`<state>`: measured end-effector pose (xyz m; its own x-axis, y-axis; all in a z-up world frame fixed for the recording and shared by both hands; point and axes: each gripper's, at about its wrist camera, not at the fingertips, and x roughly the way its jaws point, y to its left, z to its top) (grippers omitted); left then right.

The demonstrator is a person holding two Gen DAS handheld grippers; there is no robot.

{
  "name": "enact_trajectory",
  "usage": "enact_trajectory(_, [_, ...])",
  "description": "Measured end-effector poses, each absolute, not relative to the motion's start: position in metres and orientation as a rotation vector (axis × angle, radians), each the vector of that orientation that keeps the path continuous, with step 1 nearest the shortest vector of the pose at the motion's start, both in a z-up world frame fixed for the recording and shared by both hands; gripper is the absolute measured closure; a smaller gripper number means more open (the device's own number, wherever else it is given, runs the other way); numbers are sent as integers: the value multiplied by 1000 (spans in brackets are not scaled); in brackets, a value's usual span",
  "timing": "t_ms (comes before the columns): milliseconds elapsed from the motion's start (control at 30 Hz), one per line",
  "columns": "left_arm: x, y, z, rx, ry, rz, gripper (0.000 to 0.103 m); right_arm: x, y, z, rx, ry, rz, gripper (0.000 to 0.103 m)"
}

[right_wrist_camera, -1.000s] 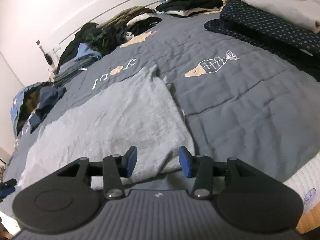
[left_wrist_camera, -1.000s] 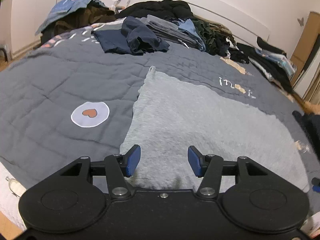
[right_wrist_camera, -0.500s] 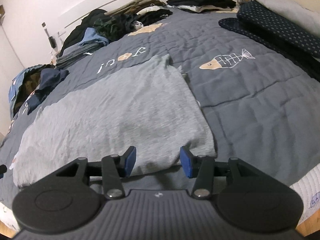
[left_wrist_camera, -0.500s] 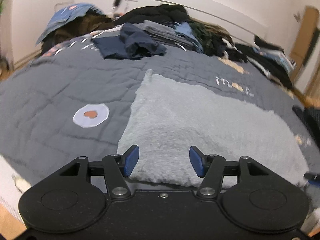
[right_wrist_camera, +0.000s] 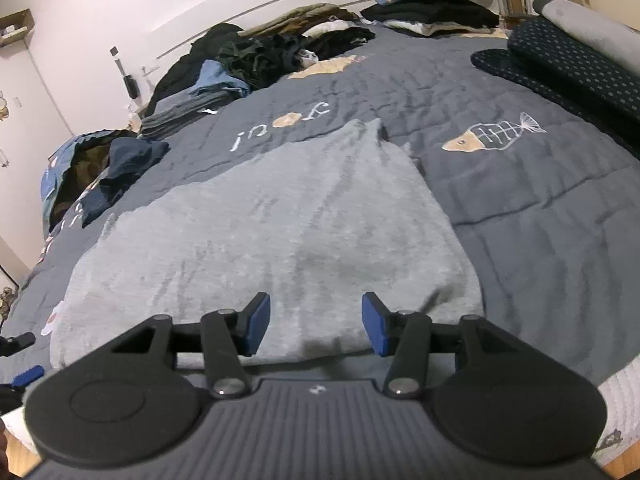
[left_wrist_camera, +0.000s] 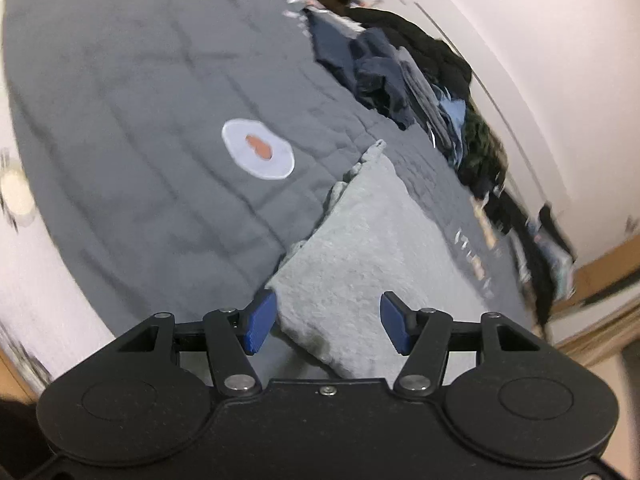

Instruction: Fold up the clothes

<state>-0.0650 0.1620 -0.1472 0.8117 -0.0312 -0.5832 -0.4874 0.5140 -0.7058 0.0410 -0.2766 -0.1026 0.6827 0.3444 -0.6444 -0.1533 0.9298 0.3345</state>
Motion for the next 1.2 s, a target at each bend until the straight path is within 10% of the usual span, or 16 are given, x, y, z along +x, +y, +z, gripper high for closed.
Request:
enact_trajectory(733, [-33, 149, -190, -1076, 546, 319, 48, 55, -255, -104, 241, 774, 349, 51])
enact_trajectory(867, [-33, 149, -190, -1110, 495, 313, 91, 55, -257, -104, 254, 776, 347, 50])
enact_trajectory(1200, [-52, 137, -194, -1128, 509, 391, 72, 52, -261, -102, 258, 771, 351, 50])
